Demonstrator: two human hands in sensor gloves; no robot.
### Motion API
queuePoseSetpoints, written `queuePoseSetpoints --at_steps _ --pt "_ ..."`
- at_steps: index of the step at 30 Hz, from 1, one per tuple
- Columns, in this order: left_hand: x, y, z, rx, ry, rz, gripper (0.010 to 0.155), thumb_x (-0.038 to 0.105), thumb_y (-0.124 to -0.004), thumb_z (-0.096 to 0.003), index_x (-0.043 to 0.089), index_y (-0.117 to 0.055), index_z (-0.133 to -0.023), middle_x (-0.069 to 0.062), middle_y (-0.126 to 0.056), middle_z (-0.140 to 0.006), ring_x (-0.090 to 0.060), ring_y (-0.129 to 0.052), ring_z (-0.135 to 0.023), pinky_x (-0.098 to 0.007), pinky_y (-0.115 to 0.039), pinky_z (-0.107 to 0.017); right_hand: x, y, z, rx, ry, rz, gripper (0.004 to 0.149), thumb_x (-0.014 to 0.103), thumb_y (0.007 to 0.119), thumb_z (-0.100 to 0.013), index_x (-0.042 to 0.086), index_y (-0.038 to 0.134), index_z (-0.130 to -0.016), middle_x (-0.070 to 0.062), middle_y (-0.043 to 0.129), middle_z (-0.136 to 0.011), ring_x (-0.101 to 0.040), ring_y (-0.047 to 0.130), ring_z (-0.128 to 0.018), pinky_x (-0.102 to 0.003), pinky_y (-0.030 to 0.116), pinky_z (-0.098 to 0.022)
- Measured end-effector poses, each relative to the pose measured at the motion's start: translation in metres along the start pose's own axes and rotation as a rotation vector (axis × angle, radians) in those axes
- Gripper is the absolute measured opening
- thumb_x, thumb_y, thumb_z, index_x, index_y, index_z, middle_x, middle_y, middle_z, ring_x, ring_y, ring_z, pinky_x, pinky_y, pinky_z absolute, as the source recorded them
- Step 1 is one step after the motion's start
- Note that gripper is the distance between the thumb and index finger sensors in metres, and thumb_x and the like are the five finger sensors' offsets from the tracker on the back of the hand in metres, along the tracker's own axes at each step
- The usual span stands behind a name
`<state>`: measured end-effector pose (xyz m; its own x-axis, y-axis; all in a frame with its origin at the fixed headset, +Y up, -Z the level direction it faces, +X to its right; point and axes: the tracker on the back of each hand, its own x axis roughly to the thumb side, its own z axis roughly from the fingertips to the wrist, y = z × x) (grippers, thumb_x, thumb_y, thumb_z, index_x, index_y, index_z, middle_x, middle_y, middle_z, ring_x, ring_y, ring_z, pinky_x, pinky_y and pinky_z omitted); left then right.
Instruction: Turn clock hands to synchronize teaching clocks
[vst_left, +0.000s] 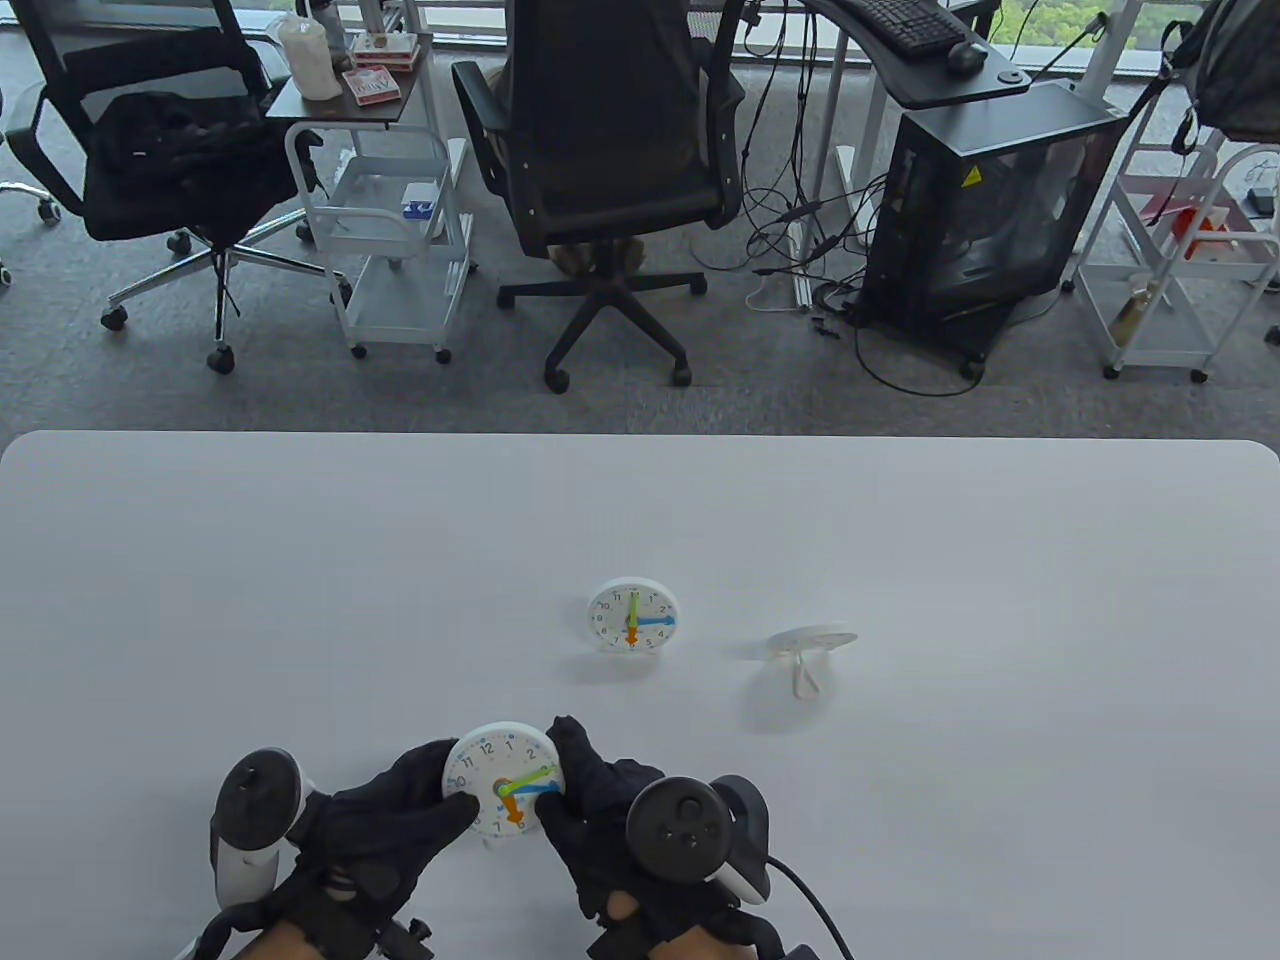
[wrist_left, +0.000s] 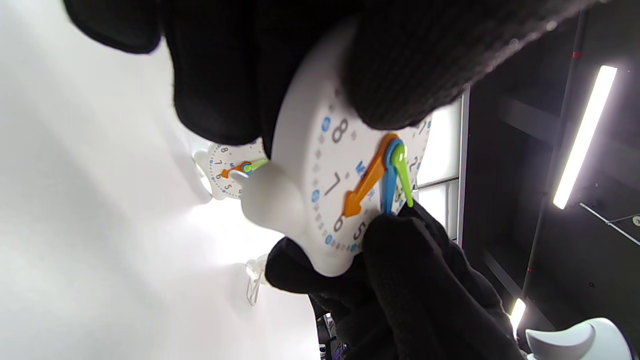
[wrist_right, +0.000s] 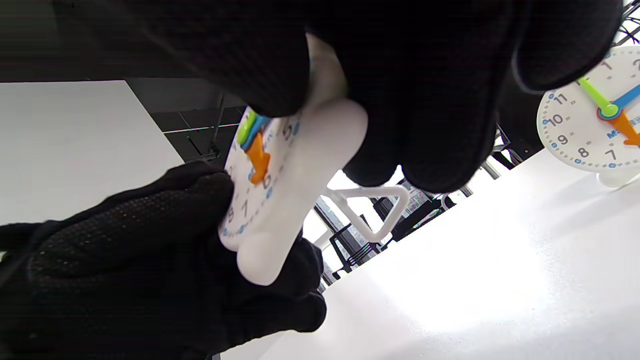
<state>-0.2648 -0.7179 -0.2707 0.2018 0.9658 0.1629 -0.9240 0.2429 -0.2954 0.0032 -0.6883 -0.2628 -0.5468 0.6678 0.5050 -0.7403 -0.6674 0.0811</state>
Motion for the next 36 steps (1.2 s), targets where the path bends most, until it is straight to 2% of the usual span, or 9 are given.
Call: queuePoseSetpoints --at_steps 19,24,36 --pt "0.0039 -0.0021 0.0015 -0.020 -0.040 -0.082 0.056 0.039 -0.092 -0.0477 0.017 -0.074 -0.096 -0.006 -0.105 -0.076 -0.040 -0.101 -0.069 -0.068 -0.067 -0.058 -0.0019 -0.0038 0.0010 -0.054 -0.002 0.023 0.058 0.038 0.077 -0.050 -0.007 0.078 -0.087 -0.008 0.102 -0.061 -0.032 0.108 -0.048 -0.062 0.077 -0.048" --pt "0.0041 -0.0029 0.0012 -0.027 -0.043 -0.095 0.055 0.039 -0.092 -0.0478 0.018 -0.074 -0.096 -0.006 -0.105 -0.076 -0.041 -0.100 -0.069 -0.068 -0.067 -0.058 -0.0037 -0.0055 0.0017 -0.056 0.002 -0.018 0.061 0.043 0.076 -0.050 -0.006 0.079 -0.086 -0.009 0.102 -0.062 -0.034 0.107 -0.050 -0.063 0.075 -0.048" --pt "0.0068 -0.0058 0.0016 -0.043 -0.059 -0.146 0.055 0.038 -0.092 -0.0477 0.018 -0.075 -0.096 -0.006 -0.105 -0.076 -0.041 -0.100 -0.069 -0.069 -0.066 -0.058 -0.0047 -0.0055 0.0022 -0.064 0.018 -0.019 0.061 0.046 0.077 -0.050 -0.005 0.082 -0.084 -0.010 0.102 -0.061 -0.035 0.107 -0.048 -0.064 0.075 -0.047"
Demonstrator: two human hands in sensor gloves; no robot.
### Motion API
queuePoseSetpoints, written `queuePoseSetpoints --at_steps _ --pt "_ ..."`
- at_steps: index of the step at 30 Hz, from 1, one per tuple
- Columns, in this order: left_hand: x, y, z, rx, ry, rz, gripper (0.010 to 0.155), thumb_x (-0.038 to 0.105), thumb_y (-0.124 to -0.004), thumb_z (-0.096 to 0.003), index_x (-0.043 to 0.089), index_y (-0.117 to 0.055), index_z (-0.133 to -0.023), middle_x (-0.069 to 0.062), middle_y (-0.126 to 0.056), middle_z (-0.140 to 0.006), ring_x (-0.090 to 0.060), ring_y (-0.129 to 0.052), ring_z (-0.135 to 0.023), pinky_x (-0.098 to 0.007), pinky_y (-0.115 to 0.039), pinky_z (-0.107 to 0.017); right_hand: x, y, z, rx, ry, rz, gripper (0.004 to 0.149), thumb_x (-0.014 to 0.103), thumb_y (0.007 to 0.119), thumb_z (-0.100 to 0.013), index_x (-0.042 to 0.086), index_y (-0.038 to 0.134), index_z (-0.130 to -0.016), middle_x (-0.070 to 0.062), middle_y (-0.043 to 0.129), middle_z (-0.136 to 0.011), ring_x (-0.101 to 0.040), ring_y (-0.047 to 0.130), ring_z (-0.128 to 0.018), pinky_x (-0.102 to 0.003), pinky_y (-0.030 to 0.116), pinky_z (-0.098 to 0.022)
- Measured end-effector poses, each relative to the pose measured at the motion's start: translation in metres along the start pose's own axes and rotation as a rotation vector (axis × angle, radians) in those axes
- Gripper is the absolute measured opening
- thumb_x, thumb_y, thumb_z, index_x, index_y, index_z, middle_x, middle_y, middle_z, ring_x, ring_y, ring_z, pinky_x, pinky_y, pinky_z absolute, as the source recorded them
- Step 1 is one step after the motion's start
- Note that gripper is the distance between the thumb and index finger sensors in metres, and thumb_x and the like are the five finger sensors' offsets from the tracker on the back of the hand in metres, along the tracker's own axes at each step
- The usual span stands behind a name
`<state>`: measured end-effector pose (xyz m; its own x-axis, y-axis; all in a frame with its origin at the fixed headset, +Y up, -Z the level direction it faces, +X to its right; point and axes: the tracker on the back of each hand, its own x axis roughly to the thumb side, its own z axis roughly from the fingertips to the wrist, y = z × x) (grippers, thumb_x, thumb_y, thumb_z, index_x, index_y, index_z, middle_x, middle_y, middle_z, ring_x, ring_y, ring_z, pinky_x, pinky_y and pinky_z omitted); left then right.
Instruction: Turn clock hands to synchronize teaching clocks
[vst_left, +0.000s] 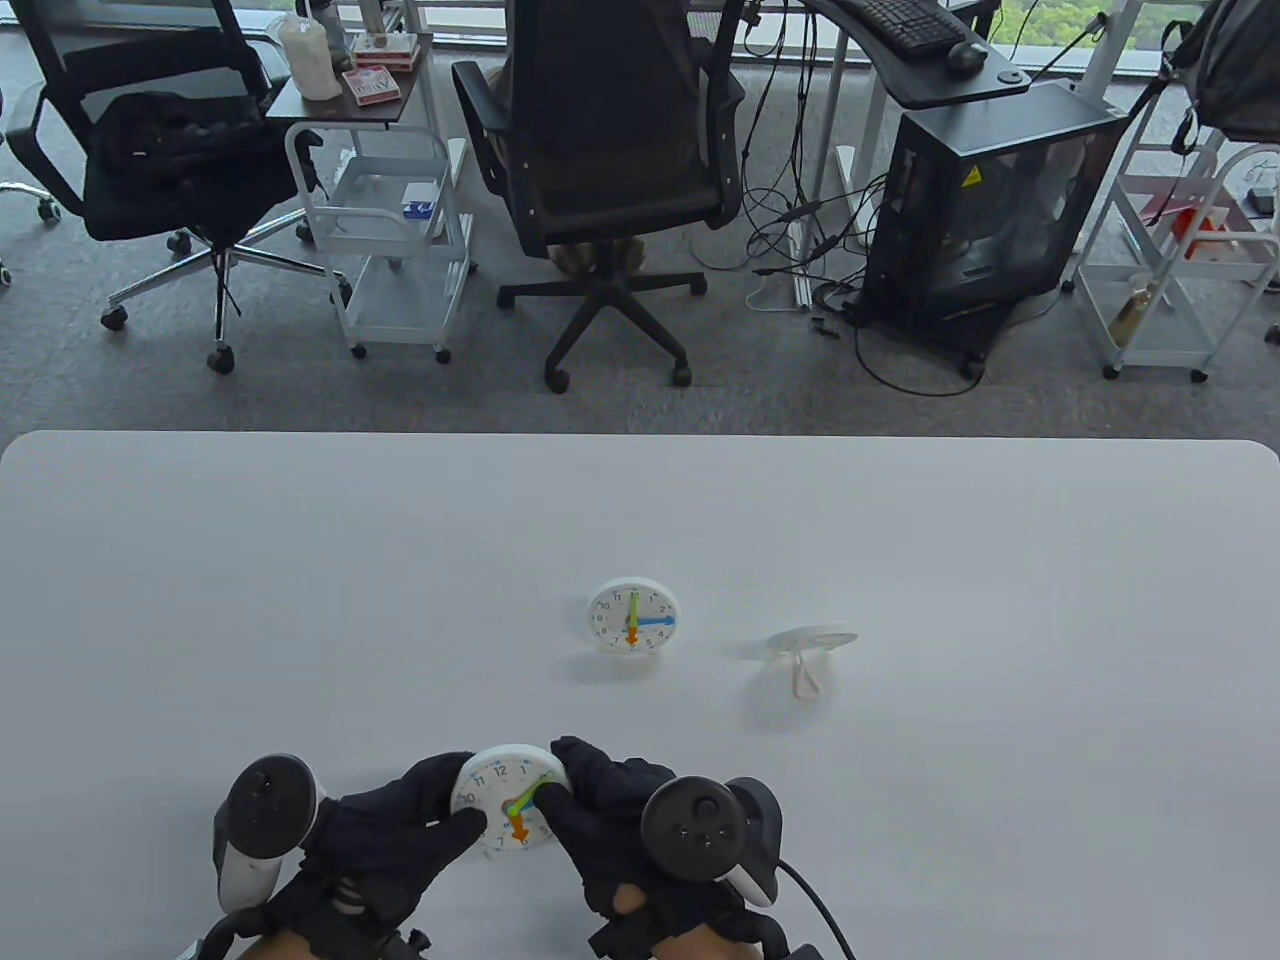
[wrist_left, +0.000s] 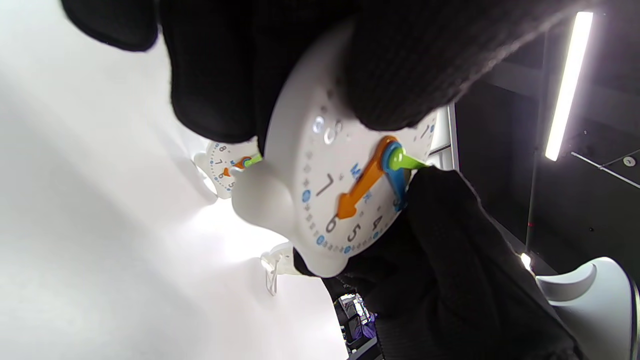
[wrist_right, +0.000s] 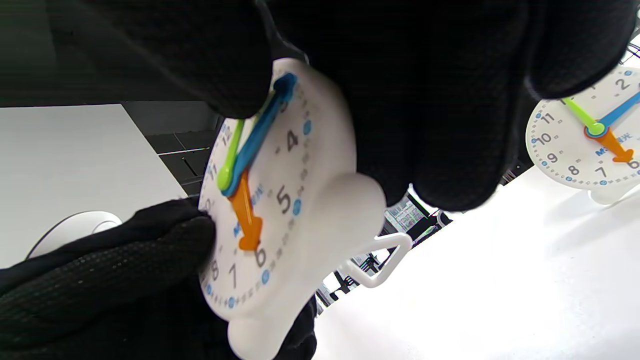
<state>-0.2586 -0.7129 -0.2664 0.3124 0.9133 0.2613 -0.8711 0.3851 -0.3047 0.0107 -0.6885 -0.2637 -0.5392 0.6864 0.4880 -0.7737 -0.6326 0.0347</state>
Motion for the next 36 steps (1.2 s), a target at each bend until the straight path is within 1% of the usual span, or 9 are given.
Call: queuePoseSetpoints --at_steps 14,36 --pt "0.0003 -0.0026 -0.0006 -0.018 -0.013 -0.035 0.055 0.038 -0.092 -0.0477 0.017 -0.075 -0.096 -0.007 -0.105 -0.074 -0.041 -0.100 -0.067 -0.069 -0.066 -0.057 0.0001 0.0002 0.0004 -0.003 0.032 0.000 0.062 0.047 0.078 -0.050 -0.005 0.083 -0.083 -0.011 0.102 -0.060 -0.036 0.106 -0.048 -0.065 0.075 -0.046" --pt "0.0090 -0.0078 0.0010 -0.029 -0.069 -0.176 0.057 0.038 -0.092 -0.0473 0.016 -0.075 -0.097 -0.008 -0.106 -0.072 -0.041 -0.101 -0.065 -0.069 -0.067 -0.057 0.0001 0.0026 0.0002 0.014 0.051 0.018 0.067 0.053 0.078 -0.049 -0.005 0.085 -0.081 -0.012 0.102 -0.058 -0.037 0.106 -0.045 -0.065 0.075 -0.044"
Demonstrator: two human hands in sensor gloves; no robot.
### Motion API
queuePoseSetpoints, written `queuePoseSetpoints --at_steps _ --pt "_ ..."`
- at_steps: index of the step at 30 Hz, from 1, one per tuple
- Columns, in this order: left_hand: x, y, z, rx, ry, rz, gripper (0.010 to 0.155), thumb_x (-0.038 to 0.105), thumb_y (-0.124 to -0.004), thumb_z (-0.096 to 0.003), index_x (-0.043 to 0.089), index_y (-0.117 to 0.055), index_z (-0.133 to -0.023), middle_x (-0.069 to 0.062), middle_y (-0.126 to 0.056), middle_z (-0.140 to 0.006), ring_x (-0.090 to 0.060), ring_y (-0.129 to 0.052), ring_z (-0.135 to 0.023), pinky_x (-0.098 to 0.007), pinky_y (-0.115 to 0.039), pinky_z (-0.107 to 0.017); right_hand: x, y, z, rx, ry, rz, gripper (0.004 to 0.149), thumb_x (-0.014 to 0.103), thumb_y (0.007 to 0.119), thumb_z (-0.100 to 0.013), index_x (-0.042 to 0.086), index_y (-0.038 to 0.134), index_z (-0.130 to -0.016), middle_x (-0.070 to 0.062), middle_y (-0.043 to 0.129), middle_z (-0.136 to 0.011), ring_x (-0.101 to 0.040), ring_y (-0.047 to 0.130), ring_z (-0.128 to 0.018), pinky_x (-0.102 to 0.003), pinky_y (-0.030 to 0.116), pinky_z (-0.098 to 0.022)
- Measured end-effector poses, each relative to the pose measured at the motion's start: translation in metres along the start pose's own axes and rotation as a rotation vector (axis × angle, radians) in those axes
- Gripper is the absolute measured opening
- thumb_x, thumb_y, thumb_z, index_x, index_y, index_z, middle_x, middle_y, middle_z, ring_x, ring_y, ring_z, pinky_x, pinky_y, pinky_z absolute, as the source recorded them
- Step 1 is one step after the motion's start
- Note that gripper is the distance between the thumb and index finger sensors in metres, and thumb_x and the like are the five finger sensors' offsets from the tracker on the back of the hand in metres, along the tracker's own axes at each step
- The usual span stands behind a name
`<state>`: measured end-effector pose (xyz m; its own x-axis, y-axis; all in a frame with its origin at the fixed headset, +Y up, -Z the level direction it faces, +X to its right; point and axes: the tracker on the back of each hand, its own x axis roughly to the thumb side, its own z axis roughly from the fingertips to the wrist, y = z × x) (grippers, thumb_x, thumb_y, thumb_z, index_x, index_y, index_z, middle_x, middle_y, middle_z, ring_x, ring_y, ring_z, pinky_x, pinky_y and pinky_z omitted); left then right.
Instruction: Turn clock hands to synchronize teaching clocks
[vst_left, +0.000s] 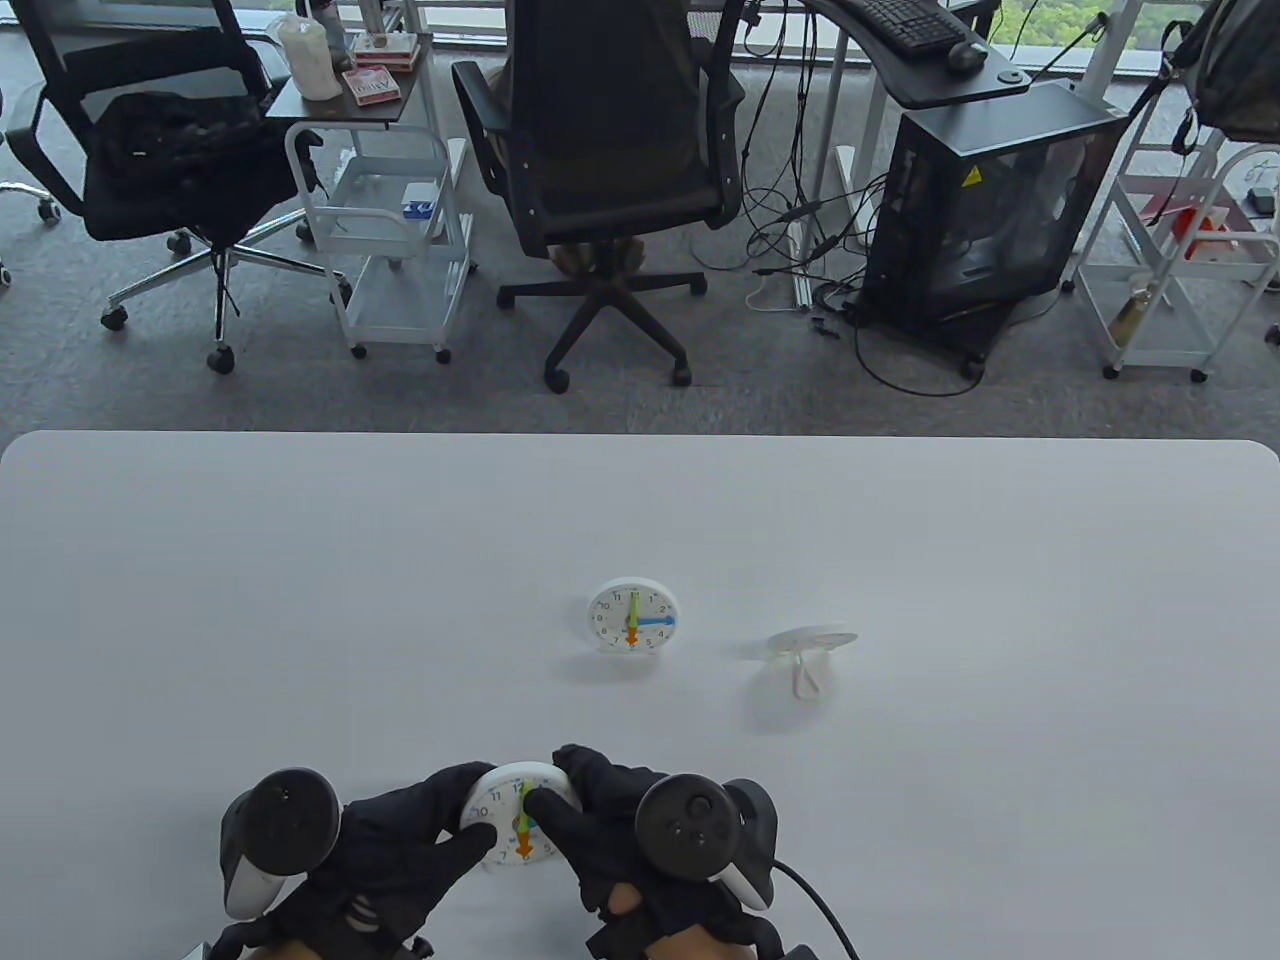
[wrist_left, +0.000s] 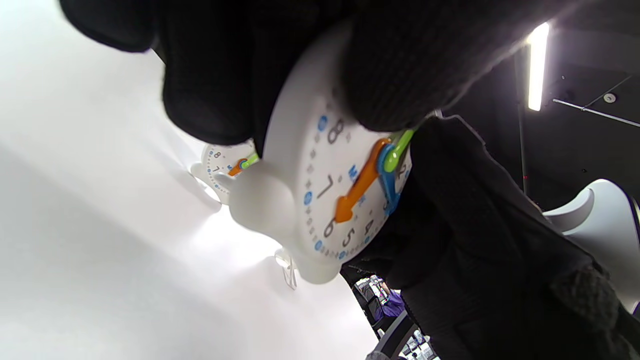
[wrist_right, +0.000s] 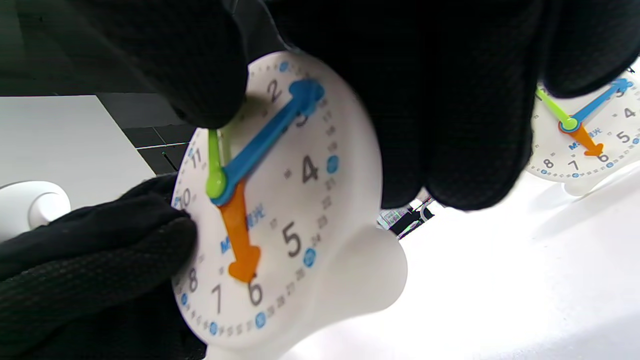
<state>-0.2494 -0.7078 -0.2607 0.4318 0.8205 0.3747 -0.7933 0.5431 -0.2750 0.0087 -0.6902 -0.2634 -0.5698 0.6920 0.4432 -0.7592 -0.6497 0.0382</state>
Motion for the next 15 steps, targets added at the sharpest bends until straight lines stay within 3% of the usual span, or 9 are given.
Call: queuePoseSetpoints --at_steps 10,15 --pt "-0.002 0.000 -0.001 -0.019 0.006 -0.010 0.056 0.038 -0.093 -0.0472 0.017 -0.075 -0.096 -0.008 -0.106 -0.072 -0.041 -0.101 -0.064 -0.069 -0.067 -0.057 0.000 0.000 0.000 0.014 0.006 0.002 0.067 0.054 0.078 -0.049 -0.005 0.085 -0.081 -0.012 0.103 -0.058 -0.037 0.106 -0.045 -0.065 0.075 -0.044" --pt "-0.012 0.006 -0.001 0.018 0.061 0.073 0.054 0.037 -0.092 -0.0475 0.017 -0.076 -0.095 -0.008 -0.105 -0.075 -0.042 -0.100 -0.068 -0.069 -0.067 -0.057 0.000 -0.016 0.000 -0.030 -0.019 -0.039 0.076 0.055 0.075 -0.050 -0.007 0.072 -0.093 -0.019 0.093 -0.076 -0.046 0.098 -0.063 -0.069 0.069 -0.049"
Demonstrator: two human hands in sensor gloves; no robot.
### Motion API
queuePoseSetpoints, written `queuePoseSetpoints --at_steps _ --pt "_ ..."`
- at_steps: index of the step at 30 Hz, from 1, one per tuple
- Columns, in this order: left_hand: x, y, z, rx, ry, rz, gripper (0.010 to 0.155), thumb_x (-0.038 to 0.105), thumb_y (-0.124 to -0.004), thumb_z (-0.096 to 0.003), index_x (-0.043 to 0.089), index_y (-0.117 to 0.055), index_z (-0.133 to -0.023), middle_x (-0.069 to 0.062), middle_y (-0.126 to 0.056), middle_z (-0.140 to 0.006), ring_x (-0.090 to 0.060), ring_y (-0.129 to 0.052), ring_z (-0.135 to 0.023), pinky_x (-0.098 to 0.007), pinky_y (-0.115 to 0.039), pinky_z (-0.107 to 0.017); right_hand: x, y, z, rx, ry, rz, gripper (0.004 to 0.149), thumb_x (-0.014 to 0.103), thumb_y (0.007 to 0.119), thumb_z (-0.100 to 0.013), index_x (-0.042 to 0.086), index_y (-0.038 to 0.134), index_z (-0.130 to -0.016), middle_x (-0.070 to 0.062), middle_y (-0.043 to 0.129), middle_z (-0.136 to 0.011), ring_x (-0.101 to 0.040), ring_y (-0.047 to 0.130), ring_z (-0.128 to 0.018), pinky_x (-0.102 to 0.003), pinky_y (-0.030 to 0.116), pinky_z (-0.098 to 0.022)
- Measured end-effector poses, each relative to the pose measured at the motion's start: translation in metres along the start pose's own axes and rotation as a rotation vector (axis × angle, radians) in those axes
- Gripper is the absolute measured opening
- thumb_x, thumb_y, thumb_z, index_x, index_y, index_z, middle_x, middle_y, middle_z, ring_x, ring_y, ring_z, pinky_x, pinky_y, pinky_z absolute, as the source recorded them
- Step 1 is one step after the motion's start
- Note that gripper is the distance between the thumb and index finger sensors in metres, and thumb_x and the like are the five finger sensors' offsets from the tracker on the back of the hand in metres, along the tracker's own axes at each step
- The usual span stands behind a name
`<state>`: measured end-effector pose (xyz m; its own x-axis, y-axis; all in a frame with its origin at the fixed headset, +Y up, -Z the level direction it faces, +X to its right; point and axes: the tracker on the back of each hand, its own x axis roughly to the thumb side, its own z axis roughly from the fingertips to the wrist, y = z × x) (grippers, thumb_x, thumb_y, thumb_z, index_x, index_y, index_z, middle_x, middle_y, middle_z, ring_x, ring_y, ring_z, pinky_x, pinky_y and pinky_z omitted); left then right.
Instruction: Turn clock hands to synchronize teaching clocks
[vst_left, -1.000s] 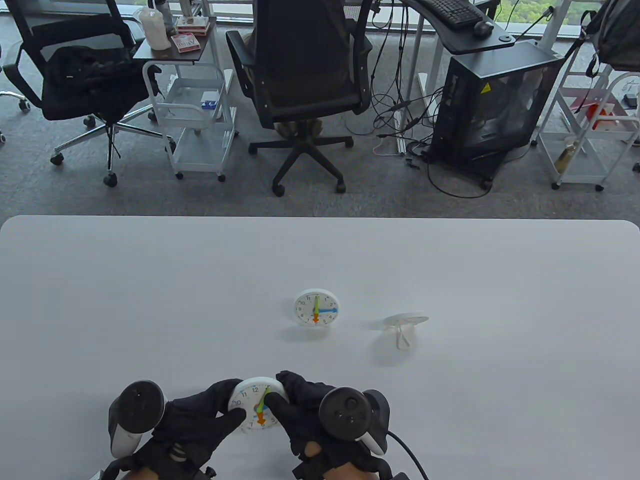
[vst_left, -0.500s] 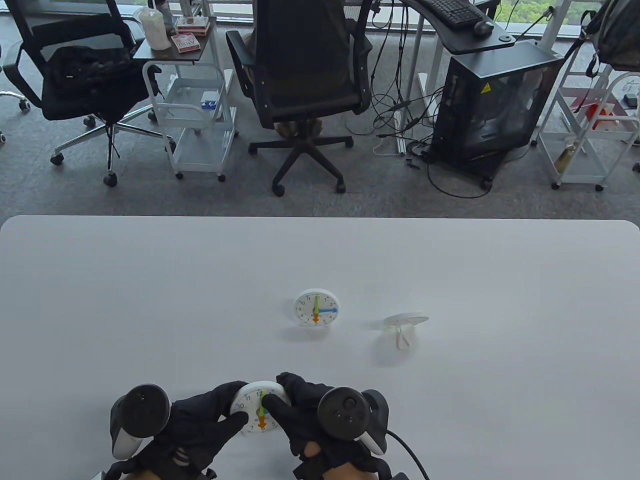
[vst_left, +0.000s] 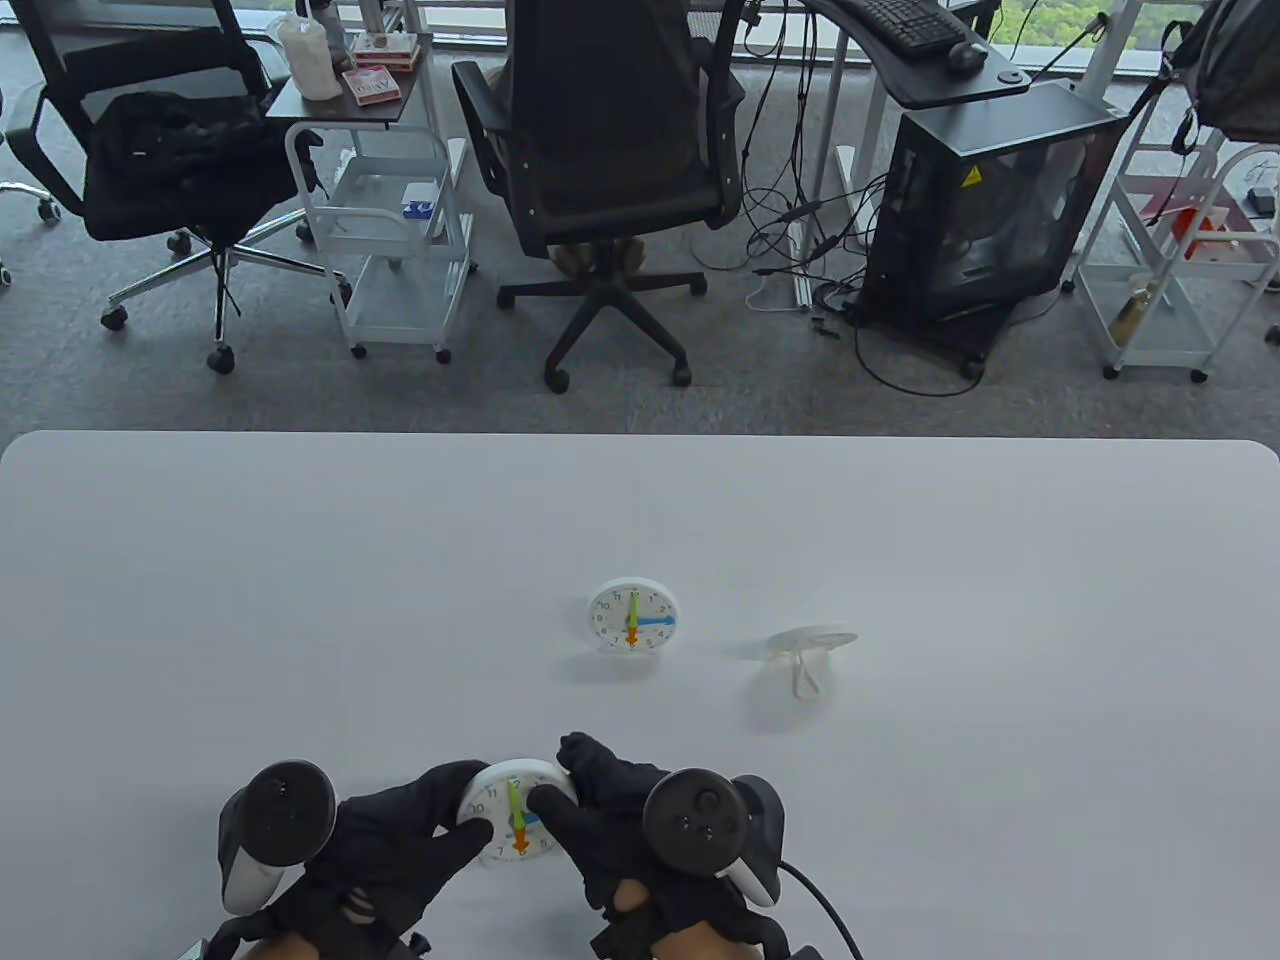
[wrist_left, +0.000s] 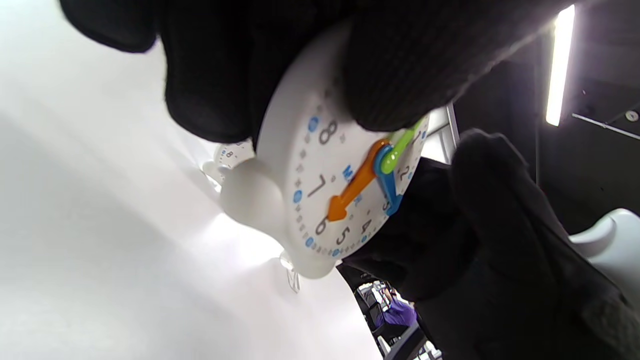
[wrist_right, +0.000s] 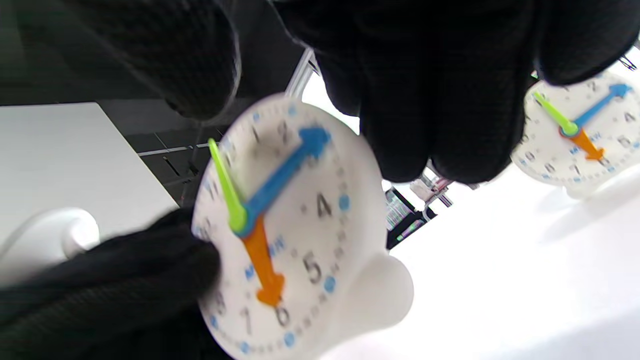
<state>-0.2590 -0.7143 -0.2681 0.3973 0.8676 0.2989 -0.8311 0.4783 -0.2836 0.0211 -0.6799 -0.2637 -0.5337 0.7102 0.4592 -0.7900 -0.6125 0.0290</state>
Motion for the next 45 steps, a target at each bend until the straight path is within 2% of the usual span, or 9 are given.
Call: queuePoseSetpoints --at_steps 4,10,14,21,23,29,37,40,45 --pt "-0.006 0.008 0.001 0.048 0.034 0.028 0.053 0.037 -0.092 -0.0479 0.017 -0.076 -0.095 -0.009 -0.104 -0.077 -0.043 -0.099 -0.070 -0.069 -0.066 -0.057 -0.001 -0.032 0.004 -0.164 -0.038 -0.062 0.079 0.055 0.074 -0.051 -0.008 0.064 -0.098 -0.023 0.084 -0.086 -0.051 0.089 -0.073 -0.071 0.064 -0.052" --pt "-0.015 0.016 0.001 0.086 0.076 0.039 0.052 0.037 -0.091 -0.0483 0.018 -0.076 -0.095 -0.010 -0.103 -0.078 -0.043 -0.097 -0.071 -0.069 -0.066 -0.057 -0.008 -0.077 0.019 -0.493 -0.068 -0.164 0.079 0.054 0.074 -0.051 -0.008 0.063 -0.098 -0.024 0.082 -0.087 -0.052 0.087 -0.074 -0.071 0.064 -0.051" --pt "-0.024 0.021 -0.003 0.099 0.119 0.046 0.052 0.037 -0.091 -0.0486 0.020 -0.076 -0.095 -0.010 -0.102 -0.081 -0.044 -0.096 -0.073 -0.070 -0.064 -0.058 -0.015 -0.089 0.022 -0.571 -0.053 -0.243 0.078 0.054 0.073 -0.052 -0.008 0.061 -0.099 -0.024 0.080 -0.088 -0.052 0.085 -0.075 -0.071 0.063 -0.051" --pt "-0.057 0.032 -0.023 0.078 0.283 0.150 0.050 0.037 -0.091 -0.0494 0.022 -0.078 -0.095 -0.013 -0.098 -0.086 -0.046 -0.092 -0.077 -0.071 -0.062 -0.059 -0.022 -0.094 0.020 -0.580 -0.016 -0.207 0.077 0.054 0.073 -0.052 -0.007 0.062 -0.099 -0.023 0.081 -0.088 -0.052 0.086 -0.075 -0.071 0.063 -0.051" --pt "-0.062 0.034 -0.033 0.081 0.306 0.134 0.050 0.037 -0.091 -0.0492 0.022 -0.078 -0.095 -0.012 -0.098 -0.086 -0.046 -0.093 -0.078 -0.071 -0.062 -0.059 -0.024 -0.094 0.019 -0.573 -0.001 -0.209 0.078 0.054 0.073 -0.052 -0.007 0.062 -0.099 -0.023 0.081 -0.088 -0.052 0.086 -0.075 -0.071 0.063 -0.052" --pt "-0.080 0.037 -0.081 0.109 0.367 0.067 0.050 0.036 -0.092 -0.0483 0.024 -0.079 -0.095 -0.010 -0.099 -0.088 -0.046 -0.093 -0.079 -0.071 -0.062 -0.059 -0.029 -0.093 0.017 -0.552 0.037 -0.181 0.078 0.054 0.073 -0.052 -0.007 0.063 -0.099 -0.024 0.080 -0.088 -0.053 0.085 -0.075 -0.071 0.062 -0.052" --pt "-0.100 0.026 -0.145 0.113 0.442 -0.012 0.050 0.033 -0.092 -0.0471 0.024 -0.079 -0.094 -0.008 -0.100 -0.089 -0.046 -0.092 -0.082 -0.073 -0.059 -0.060 -0.029 -0.090 0.015 -0.531 0.048 -0.175 0.077 0.054 0.073 -0.052 -0.006 0.064 -0.099 -0.024 0.080 -0.089 -0.052 0.085 -0.076 -0.071 0.062 -0.052" --pt "-0.105 0.023 -0.159 0.099 0.458 -0.015 0.050 0.032 -0.092 -0.0470 0.025 -0.079 -0.094 -0.008 -0.100 -0.089 -0.048 -0.088 -0.083 -0.070 -0.056 -0.063 -0.030 -0.090 0.014 -0.527 0.058 -0.176 0.076 0.054 0.073 -0.052 -0.006 0.064 -0.098 -0.024 0.080 -0.088 -0.053 0.085 -0.076 -0.072 0.062 -0.052" --pt "-0.103 0.023 -0.177 0.037 0.486 -0.064 0.051 0.031 -0.088 -0.0490 0.024 -0.074 -0.097 -0.011 -0.095 -0.093 -0.051 -0.082 -0.086 -0.072 -0.051 -0.063 -0.031 -0.090 0.013 -0.524 0.066 -0.182 0.076 0.054 0.072 -0.052 -0.006 0.064 -0.098 -0.023 0.080 -0.089 -0.052 0.085 -0.076 -0.071 0.062 -0.052"
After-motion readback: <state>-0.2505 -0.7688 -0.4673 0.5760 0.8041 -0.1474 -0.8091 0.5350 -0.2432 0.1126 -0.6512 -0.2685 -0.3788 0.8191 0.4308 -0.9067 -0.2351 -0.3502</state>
